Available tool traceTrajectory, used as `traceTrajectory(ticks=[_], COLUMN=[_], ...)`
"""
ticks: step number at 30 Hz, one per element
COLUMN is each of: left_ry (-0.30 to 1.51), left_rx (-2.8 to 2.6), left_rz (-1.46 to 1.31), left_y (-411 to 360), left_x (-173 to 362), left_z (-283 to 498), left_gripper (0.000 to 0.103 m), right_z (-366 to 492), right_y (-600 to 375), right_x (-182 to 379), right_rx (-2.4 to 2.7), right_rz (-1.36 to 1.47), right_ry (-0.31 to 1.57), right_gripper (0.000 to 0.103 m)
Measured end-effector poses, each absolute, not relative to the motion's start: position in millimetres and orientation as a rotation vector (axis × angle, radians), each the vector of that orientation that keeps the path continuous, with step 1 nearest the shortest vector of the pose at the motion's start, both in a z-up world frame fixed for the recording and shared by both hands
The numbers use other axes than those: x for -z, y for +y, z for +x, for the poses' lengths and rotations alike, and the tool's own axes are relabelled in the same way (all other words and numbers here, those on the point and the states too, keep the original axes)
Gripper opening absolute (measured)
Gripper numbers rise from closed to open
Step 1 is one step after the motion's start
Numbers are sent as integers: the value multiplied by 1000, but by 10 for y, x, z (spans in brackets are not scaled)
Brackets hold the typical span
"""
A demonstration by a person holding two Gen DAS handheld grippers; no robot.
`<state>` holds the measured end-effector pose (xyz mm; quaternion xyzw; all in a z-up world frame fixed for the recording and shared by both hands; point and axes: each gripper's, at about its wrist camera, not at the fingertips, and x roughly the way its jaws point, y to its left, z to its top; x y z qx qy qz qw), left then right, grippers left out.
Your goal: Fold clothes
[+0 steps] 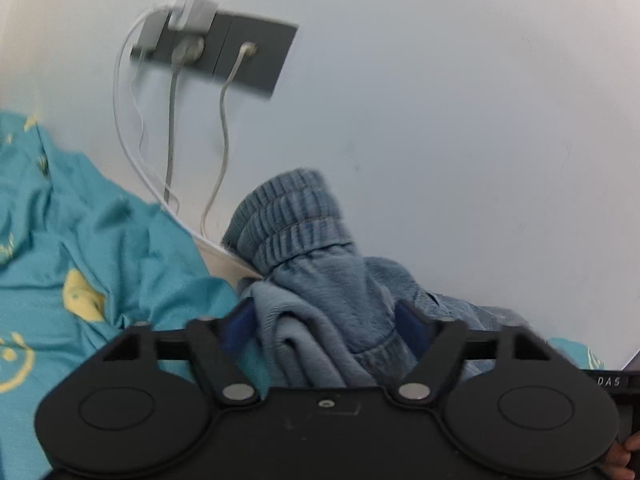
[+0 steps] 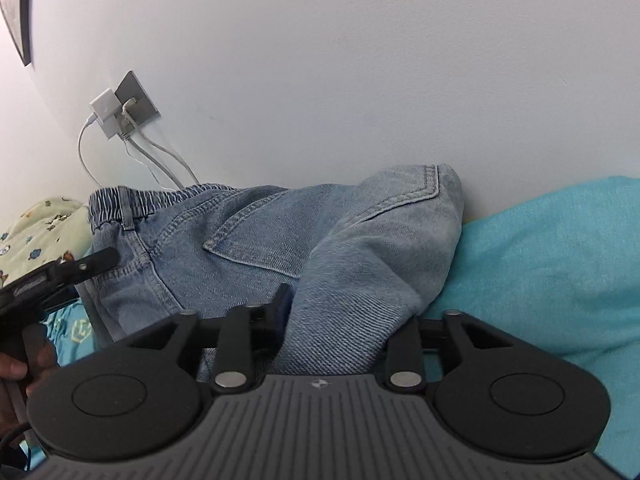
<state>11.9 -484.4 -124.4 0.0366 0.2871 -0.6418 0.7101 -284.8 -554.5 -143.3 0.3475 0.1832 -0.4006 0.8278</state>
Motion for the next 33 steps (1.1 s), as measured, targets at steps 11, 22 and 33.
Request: traceTrajectory(ticks=[11,22,33], left_ry=[468,334,269], left_rx=[1328,1149,901], left_rz=[136,165,153], left_y=[-4354,-3609,-2622], left_x=[514,-233,-831], left_z=[-43,-94,-126], left_gripper=[98,102,103], right_z=[-3068,-3141,-2443], right_y=[-5343,-5180,-4822], right_x=[1086,683,-103], right_rx=[896,952,695], right_rz=[706,621,497], right_ry=[411,366,266], right_gripper=[75,84,85])
